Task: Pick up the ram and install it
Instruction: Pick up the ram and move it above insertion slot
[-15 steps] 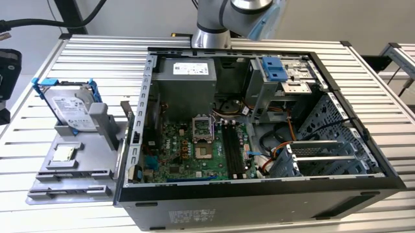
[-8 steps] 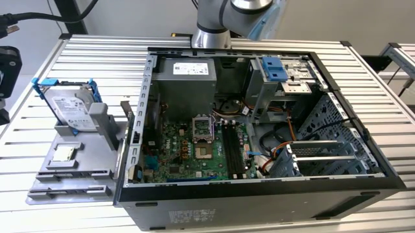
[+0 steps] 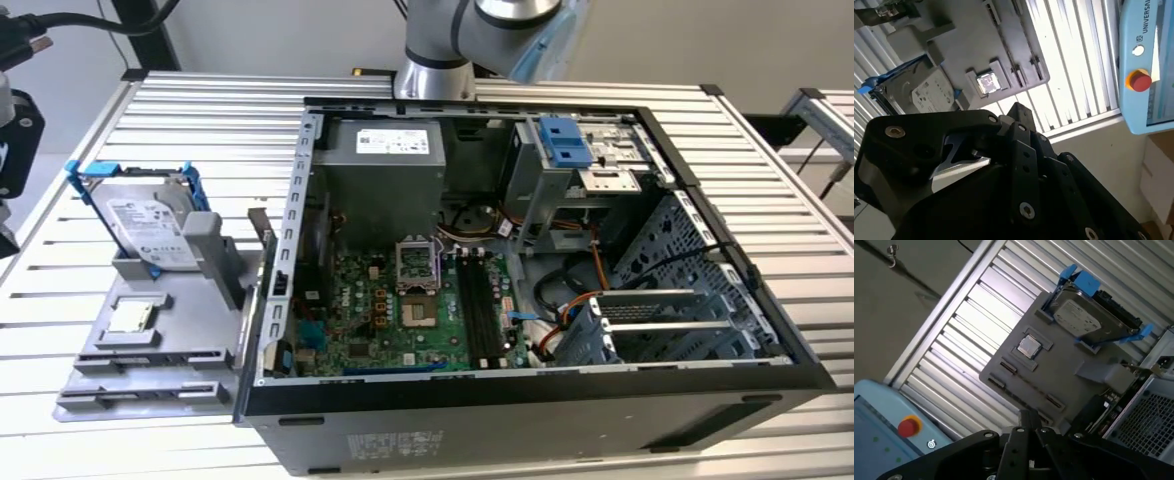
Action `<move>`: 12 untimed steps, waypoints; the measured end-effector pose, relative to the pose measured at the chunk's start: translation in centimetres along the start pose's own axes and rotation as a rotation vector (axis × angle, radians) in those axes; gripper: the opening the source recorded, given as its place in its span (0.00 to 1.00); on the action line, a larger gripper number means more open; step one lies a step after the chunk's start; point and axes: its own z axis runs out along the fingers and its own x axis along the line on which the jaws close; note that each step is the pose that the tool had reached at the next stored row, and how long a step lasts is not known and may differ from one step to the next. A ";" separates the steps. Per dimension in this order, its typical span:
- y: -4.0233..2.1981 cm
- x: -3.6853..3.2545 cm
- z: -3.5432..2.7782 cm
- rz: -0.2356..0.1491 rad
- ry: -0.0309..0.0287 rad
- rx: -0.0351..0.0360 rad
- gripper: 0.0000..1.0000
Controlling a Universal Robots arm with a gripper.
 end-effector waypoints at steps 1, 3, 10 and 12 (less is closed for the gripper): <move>0.00 0.00 0.00 -0.018 0.0009 0.0000 0.00; 0.00 0.00 0.00 -0.054 0.0027 -0.0002 0.00; 0.00 0.00 0.00 -0.182 0.0089 -0.0007 0.00; 0.00 0.00 0.00 -0.219 0.0106 -0.0009 0.00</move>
